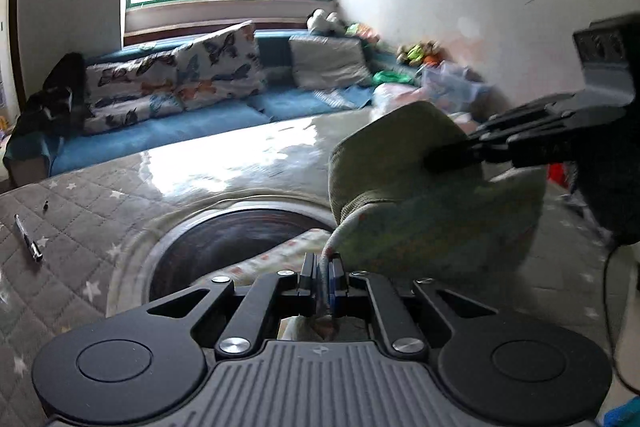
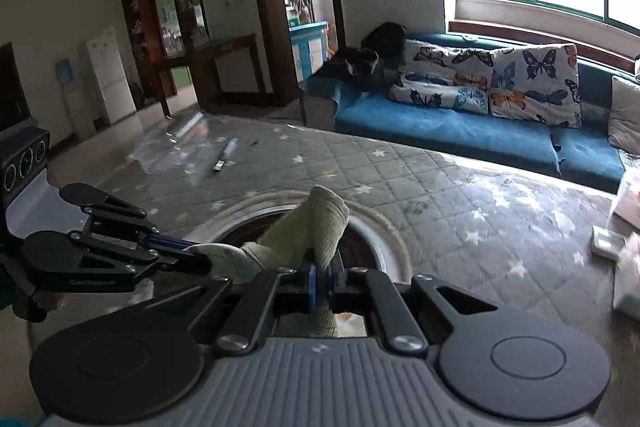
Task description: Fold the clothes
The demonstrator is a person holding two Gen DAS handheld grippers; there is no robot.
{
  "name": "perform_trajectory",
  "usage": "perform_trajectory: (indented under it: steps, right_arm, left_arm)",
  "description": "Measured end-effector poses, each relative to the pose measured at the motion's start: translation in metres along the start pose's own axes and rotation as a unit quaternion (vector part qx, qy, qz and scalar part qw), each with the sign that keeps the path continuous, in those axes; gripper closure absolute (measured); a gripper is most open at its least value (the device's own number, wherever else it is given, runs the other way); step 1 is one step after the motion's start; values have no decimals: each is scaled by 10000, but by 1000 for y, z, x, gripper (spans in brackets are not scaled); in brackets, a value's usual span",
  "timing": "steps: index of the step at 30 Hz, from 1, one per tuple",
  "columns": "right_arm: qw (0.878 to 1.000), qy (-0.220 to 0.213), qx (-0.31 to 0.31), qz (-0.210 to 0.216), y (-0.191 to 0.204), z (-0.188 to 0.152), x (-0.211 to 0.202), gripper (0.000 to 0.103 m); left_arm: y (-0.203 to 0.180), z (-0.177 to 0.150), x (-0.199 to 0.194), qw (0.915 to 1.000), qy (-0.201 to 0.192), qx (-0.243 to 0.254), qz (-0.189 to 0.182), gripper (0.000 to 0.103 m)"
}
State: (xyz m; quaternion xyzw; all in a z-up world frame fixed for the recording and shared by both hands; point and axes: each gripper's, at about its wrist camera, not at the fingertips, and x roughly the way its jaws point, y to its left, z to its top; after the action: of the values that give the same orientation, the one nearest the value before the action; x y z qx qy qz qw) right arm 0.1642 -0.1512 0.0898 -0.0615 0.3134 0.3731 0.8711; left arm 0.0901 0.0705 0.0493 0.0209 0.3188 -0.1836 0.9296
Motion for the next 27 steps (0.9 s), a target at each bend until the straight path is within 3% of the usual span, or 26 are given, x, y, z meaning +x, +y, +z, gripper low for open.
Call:
perform_trajectory:
  steps: [6,11,14,16,22,27]
  right_arm:
    - [9986,357,348,-194,-26,-4,69,98]
    - [9953,448,725,-471,-46,-22,97,87]
    - [9953,348,688,-593,-49,-31,86,69]
    - [9956,298,583,-666,-47,-35,72,49]
    - [9936,409,608,-856,-52,-57,43,49]
    - [9914,512,778,-925,-61,-68,46,56]
  left_arm:
    - [32,2,57,9981,416,-398,209,97]
    - [52,-3,90,9947,656,-697,363,97]
    - [56,-8,92,9943,663,-733,402,96]
    - [56,-8,90,9947,635,-695,416,96]
    - [47,0,77,9961,422,-678,387,93]
    - [24,9,66,9981,254,-567,10,93]
